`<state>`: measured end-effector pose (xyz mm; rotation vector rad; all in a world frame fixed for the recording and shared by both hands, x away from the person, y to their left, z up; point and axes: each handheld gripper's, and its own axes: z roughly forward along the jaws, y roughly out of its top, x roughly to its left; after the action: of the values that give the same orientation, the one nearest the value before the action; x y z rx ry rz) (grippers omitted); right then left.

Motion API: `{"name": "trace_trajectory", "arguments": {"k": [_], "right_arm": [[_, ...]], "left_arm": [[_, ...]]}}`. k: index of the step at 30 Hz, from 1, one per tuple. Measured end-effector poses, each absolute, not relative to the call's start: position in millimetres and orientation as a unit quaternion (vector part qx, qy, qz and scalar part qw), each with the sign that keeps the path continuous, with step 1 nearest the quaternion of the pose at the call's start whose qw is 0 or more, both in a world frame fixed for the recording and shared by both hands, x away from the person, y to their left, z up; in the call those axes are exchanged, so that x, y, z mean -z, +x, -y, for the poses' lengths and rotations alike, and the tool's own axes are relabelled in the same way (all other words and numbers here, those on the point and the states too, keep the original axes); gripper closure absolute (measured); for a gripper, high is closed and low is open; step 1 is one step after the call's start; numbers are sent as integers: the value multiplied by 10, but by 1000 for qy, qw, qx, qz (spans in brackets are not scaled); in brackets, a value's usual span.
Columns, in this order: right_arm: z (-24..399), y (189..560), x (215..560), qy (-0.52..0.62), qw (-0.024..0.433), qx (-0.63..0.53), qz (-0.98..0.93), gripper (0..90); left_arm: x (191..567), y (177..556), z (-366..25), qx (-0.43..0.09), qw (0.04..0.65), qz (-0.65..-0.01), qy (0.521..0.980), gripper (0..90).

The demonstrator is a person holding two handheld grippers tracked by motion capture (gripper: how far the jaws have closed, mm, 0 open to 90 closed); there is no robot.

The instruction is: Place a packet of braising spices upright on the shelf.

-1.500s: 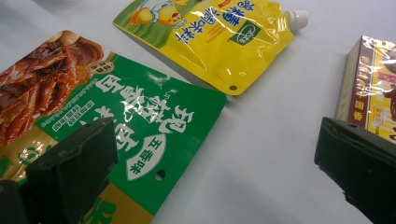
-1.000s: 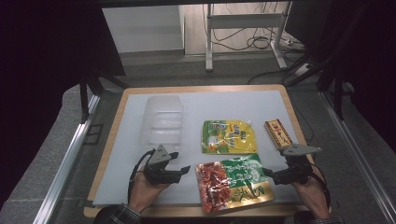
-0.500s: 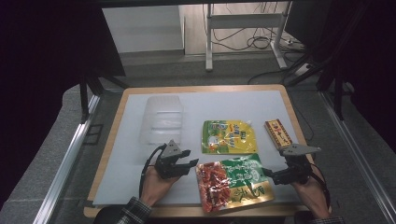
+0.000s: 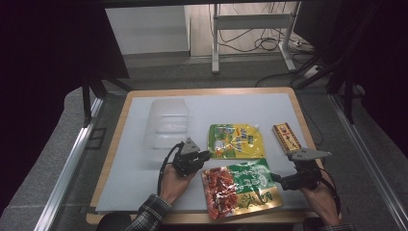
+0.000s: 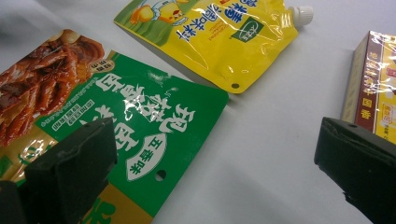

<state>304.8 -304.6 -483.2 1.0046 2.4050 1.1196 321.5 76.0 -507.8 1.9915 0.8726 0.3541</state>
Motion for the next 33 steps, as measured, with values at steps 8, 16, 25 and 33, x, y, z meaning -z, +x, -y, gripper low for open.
{"name": "trace_trajectory", "arguments": {"k": [8, 16, 25, 33], "right_arm": [[3029, 3054, 4847, 349, 147, -388, -841, 0], [3005, 3064, 4871, 355, 151, -392, -835, 0], [3022, 3079, 4839, 345, 148, -399, -836, 9], [2991, 3122, 4864, 328, 139, -403, -843, 19]], "left_arm": [[5133, 3335, -608, -152, 439, -363, 808, 898], [5169, 3452, -490, -167, 429, -373, 806, 897], [5223, 3593, -355, -169, 421, -396, 798, 897], [5312, 3685, -268, -179, 395, -405, 805, 898]]}}
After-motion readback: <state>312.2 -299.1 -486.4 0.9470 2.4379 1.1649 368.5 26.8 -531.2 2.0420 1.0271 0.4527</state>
